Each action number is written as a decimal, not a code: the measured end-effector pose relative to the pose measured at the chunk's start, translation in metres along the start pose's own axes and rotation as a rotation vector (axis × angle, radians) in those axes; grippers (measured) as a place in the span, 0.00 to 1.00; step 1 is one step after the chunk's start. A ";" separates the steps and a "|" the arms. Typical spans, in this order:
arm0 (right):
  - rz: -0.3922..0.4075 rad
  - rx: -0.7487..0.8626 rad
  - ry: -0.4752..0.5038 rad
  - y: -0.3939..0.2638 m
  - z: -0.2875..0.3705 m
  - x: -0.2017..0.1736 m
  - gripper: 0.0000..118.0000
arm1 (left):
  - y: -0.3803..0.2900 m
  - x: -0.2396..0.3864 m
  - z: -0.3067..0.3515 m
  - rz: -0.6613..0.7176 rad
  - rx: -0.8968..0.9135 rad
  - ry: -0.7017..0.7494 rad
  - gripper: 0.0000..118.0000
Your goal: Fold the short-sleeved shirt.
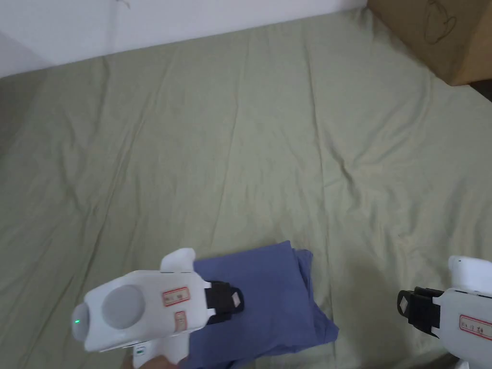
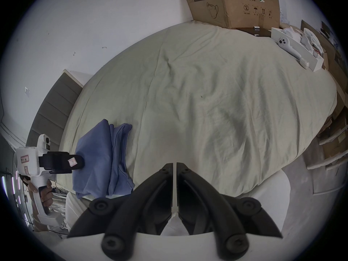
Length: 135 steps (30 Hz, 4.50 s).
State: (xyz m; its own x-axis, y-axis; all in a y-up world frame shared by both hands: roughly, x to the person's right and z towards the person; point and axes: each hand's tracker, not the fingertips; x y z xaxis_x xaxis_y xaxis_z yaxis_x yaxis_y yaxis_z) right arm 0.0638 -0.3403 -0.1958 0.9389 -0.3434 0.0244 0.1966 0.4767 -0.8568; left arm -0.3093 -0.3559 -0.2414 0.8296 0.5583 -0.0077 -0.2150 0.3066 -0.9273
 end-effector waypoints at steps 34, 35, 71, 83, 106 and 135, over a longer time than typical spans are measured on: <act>0.448 -0.145 0.147 0.022 -0.065 -0.153 0.04 | -0.039 -0.107 0.097 0.260 0.199 -0.114 0.01; 0.456 -0.176 0.137 0.019 -0.077 -0.157 0.04 | -0.043 -0.115 0.100 0.269 0.204 -0.115 0.11; 0.433 -0.142 0.109 0.045 -0.079 -0.201 0.04 | 0.064 -0.242 0.148 0.176 0.081 0.057 0.21; 0.408 -0.195 0.089 0.042 -0.101 -0.219 0.04 | 0.122 -0.356 0.267 0.011 -0.022 0.987 0.22; 0.353 -0.088 0.165 0.054 -0.051 -0.188 0.04 | 0.062 -0.097 0.263 -0.171 0.493 0.663 0.00; 0.484 0.797 -0.028 0.058 0.108 -0.198 0.04 | -0.029 0.114 0.217 -0.347 1.074 0.601 0.00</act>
State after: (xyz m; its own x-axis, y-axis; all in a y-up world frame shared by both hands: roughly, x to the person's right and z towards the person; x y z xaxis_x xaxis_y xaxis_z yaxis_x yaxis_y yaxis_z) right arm -0.0802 -0.1571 -0.1948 0.9737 0.0520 -0.2220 -0.0913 0.9811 -0.1705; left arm -0.3203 -0.1341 -0.1342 0.9667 -0.0244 -0.2546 -0.0146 0.9886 -0.1501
